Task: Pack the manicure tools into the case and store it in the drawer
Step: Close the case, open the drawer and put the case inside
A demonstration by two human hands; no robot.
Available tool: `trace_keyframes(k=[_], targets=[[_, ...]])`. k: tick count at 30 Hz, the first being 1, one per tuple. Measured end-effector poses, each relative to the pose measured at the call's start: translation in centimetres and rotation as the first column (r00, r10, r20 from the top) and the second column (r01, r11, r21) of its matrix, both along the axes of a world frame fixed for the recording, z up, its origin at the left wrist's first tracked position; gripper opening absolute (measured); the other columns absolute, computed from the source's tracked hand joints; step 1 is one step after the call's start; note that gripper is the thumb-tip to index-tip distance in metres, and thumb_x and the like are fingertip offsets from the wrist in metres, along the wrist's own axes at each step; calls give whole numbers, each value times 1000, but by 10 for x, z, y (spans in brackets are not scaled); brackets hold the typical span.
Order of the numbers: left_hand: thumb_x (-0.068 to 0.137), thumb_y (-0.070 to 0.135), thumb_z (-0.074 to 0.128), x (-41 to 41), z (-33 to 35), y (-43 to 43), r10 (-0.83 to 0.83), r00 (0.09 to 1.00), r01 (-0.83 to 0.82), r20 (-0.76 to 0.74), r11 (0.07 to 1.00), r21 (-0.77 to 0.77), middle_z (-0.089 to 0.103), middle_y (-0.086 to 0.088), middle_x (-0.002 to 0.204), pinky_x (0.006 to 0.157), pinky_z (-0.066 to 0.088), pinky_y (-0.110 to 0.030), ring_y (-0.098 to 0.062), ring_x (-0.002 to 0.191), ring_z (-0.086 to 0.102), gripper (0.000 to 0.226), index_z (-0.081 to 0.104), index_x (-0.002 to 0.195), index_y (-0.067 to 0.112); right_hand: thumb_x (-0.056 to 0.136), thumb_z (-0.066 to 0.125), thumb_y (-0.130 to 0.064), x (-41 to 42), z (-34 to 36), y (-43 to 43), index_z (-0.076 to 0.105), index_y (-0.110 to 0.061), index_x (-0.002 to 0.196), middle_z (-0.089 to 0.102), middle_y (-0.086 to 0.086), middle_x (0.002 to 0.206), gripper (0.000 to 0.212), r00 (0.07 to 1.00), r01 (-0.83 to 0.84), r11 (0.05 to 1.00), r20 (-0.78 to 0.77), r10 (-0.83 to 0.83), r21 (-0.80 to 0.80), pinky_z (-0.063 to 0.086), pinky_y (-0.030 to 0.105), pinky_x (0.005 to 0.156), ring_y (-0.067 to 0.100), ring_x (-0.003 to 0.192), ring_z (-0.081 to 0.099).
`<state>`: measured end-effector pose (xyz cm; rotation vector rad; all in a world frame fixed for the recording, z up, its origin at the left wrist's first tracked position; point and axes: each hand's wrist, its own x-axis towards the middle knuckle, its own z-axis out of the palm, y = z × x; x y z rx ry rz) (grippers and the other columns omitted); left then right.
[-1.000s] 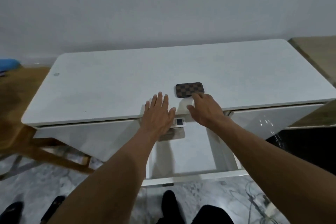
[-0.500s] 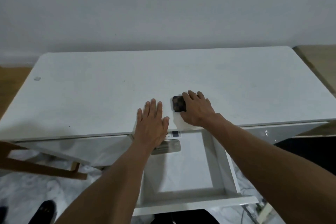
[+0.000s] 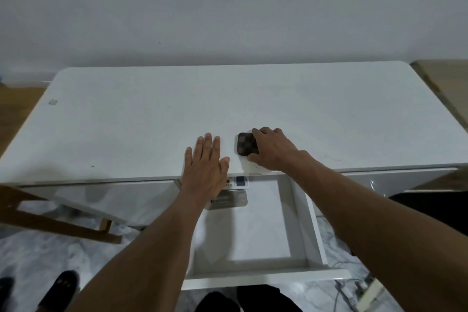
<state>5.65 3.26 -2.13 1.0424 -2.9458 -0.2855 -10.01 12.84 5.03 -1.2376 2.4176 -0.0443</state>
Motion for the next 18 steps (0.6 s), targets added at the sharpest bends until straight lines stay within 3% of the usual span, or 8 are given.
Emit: trace_keyframes(k=[7, 18], targets=[[103, 44, 11, 3, 5, -3, -29, 998, 24, 58, 996, 90, -11, -5, 164, 121, -4, -45, -22, 150, -11, 60, -6, 155, 18, 80, 66, -34, 26, 2, 25, 49, -12, 124, 49, 13, 121, 52, 999, 50, 999, -6, -50, 0, 49, 42, 87, 34, 113, 46], [103, 46, 12, 8, 3, 0, -28, 997, 21, 68, 995, 98, -11, -6, 164, 121, -4, -47, -23, 150, -12, 62, -6, 155, 19, 76, 67, -34, 73, -10, 60, 52, -13, 120, 50, 12, 119, 51, 997, 15, 997, -80, -21, -70, 44, 36, 79, 32, 108, 48]])
